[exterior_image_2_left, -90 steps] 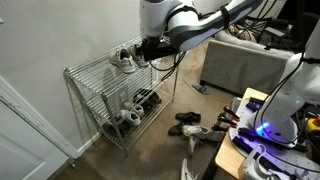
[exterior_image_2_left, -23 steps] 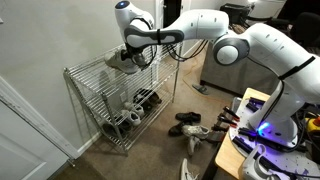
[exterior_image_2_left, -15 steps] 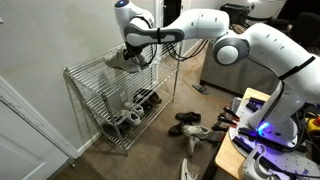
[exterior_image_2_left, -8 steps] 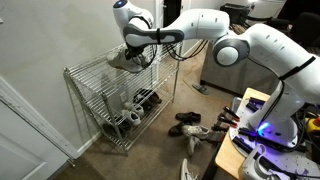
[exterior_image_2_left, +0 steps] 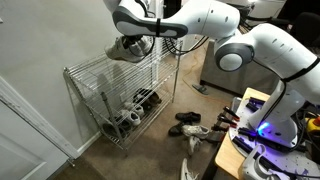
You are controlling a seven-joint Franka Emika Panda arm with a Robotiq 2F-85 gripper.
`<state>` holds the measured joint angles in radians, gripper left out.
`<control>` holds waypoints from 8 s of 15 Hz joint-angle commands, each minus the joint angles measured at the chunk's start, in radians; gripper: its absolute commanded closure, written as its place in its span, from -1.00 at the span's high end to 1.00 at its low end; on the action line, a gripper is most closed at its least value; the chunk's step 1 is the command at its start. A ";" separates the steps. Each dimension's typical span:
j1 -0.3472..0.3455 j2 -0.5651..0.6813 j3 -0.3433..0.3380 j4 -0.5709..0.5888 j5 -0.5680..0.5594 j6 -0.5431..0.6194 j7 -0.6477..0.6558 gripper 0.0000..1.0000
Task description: Move the white shoes to the right
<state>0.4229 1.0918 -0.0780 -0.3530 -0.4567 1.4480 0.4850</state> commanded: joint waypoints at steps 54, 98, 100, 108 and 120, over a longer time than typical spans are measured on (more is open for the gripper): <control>-0.184 -0.020 -0.092 0.003 0.131 -0.345 -0.064 -0.84; -0.512 0.087 -0.064 -0.069 0.219 0.248 -0.042 -0.12; -0.510 0.097 -0.066 -0.069 0.217 0.247 -0.036 -0.02; -0.494 0.103 -0.081 -0.040 0.208 0.243 0.043 0.99; -0.446 0.036 -0.102 0.003 0.220 0.201 0.311 1.00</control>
